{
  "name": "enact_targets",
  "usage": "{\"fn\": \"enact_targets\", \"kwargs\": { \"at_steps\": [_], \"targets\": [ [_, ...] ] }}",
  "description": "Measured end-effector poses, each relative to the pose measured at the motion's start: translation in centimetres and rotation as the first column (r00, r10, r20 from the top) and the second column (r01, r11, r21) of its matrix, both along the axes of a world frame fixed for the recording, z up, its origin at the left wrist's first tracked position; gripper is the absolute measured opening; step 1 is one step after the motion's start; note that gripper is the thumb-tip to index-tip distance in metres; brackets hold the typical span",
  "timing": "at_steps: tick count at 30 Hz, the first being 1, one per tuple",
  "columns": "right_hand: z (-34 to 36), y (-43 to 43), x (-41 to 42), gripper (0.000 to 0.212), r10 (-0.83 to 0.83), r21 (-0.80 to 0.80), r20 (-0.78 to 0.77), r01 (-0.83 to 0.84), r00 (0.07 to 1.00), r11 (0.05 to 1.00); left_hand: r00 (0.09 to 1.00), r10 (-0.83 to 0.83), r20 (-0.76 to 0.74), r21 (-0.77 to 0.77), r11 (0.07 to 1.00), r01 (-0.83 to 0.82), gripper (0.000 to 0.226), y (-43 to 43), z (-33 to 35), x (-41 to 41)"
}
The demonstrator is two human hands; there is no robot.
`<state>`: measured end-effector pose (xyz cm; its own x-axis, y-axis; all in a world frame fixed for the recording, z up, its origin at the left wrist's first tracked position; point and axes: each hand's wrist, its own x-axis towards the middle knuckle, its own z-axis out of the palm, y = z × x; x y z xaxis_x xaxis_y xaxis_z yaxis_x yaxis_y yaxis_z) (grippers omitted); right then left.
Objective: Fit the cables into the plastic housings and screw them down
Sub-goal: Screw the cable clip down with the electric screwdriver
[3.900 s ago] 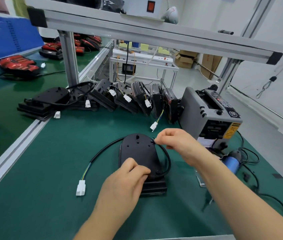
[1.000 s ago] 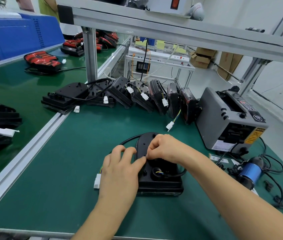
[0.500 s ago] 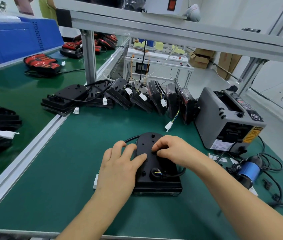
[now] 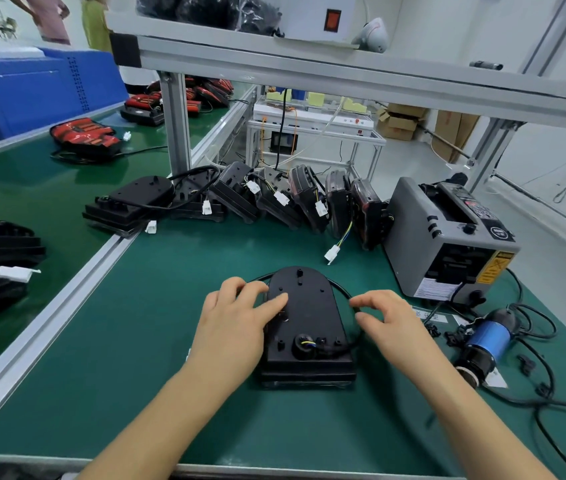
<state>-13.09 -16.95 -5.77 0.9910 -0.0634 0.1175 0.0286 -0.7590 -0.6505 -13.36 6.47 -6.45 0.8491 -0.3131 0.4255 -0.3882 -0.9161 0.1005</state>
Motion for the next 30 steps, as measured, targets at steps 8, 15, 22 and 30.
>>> {"fn": "enact_targets", "kwargs": {
  "at_steps": [8, 15, 22, 30],
  "targets": [
    [-1.7, -1.1, -1.3, 0.033, -0.123, -0.057, -0.112, 0.118, 0.986, 0.991, 0.998, -0.042, -0.046, 0.358, 0.932, 0.055, 0.067, -0.2, -0.2, -0.1],
    [-2.0, -0.4, -1.3, 0.04, -0.147, -0.001, -0.203, 0.15, 0.968, 0.989, 0.941, -0.052, -0.334, -0.013, 0.999, 0.05, 0.061, 2.1, 0.5, 2.8],
    [-1.5, -0.2, -1.1, 0.059, -0.185, 0.103, -0.231, 0.213, 0.955, 0.972, 0.734, 0.28, -0.618, -0.049, 0.919, -0.392, 0.035, 6.5, 1.9, 6.7],
    [-0.8, 1.2, 0.2, 0.07, -0.153, 0.117, -0.288, 0.194, 0.945, 0.974, 0.622, 0.242, -0.745, -0.015, 0.926, -0.377, 0.023, 5.1, 1.0, 6.6]
  ]
}}
